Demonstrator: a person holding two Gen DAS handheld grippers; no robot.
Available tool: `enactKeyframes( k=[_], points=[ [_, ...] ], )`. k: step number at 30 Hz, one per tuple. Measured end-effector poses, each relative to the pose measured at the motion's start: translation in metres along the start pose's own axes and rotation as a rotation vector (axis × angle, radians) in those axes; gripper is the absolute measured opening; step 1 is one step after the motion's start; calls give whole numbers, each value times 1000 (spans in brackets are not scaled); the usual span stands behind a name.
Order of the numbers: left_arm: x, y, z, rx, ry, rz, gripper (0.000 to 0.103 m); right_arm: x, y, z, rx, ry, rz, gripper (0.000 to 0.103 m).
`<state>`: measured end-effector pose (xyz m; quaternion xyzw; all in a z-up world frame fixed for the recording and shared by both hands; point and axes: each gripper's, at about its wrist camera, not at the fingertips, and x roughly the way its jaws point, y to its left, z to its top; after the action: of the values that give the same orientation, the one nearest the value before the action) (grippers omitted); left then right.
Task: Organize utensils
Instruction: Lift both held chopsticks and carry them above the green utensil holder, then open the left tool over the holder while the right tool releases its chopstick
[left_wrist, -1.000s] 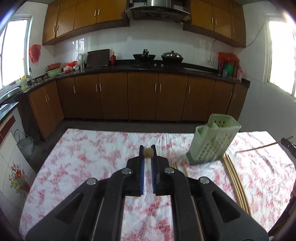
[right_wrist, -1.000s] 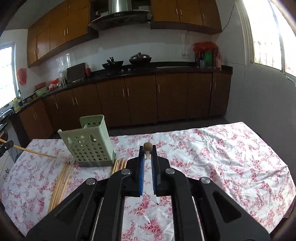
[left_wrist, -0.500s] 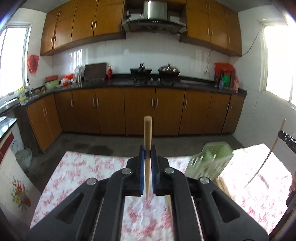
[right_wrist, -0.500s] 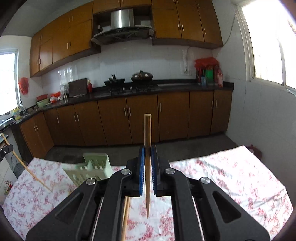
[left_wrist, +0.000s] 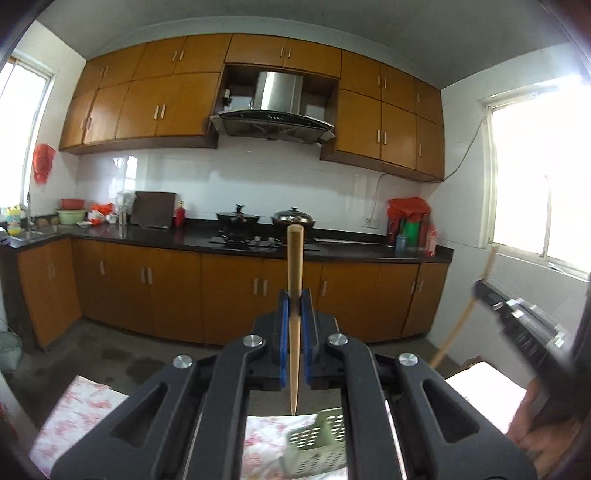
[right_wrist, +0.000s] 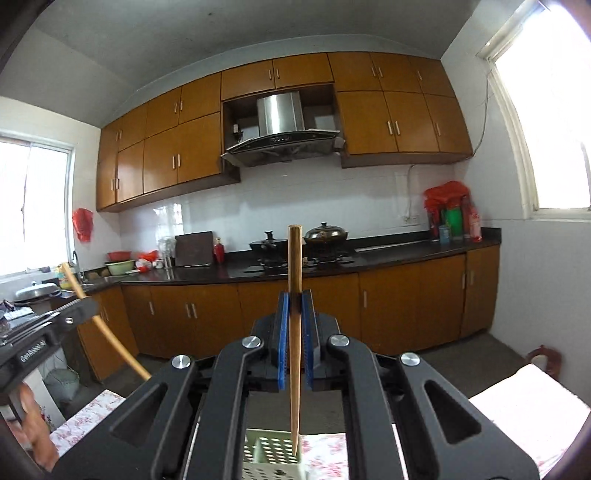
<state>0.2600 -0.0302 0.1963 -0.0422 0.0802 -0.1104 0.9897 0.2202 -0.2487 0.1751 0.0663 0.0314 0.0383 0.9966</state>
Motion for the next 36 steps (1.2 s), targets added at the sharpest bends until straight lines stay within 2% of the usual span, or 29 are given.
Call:
enactKeyframes(
  k=[7, 12, 14, 16, 17, 23, 27, 30, 33, 36],
  points=[
    [40, -7, -51, -22, 103, -56, 8, 27, -4, -39, 24, 108, 12, 8],
    [49, -5, -70, -16, 160, -64, 8, 25, -10, -50, 48, 166, 22, 9],
    [46, -3, -73, -13, 167, -63, 8, 22, -10, -51, 35, 172, 23, 14],
    [43, -1, -73, -4, 171, -60, 10, 14, -9, -49, 20, 163, 22, 34],
    [38, 1, -73, -4, 170, -58, 11, 10, -10, -47, 16, 154, 22, 37],
    [7, 8, -69, -11, 142, -40, 23, -23, -22, -37, 29, 137, 8, 39],
    [-18, 16, -70, -26, 137, -15, 24, -50, -35, -43, 58, 171, -16, 40],
    [-41, 26, -81, -42, 162, 22, 28, -62, -46, -63, 72, 257, -36, 41],
    [-52, 41, -111, -56, 244, 77, 29, -54, -54, -107, 80, 421, -44, 40],
    [-51, 54, -146, -54, 345, 114, 29, -37, -57, -168, 100, 632, -24, 25]
  ],
)
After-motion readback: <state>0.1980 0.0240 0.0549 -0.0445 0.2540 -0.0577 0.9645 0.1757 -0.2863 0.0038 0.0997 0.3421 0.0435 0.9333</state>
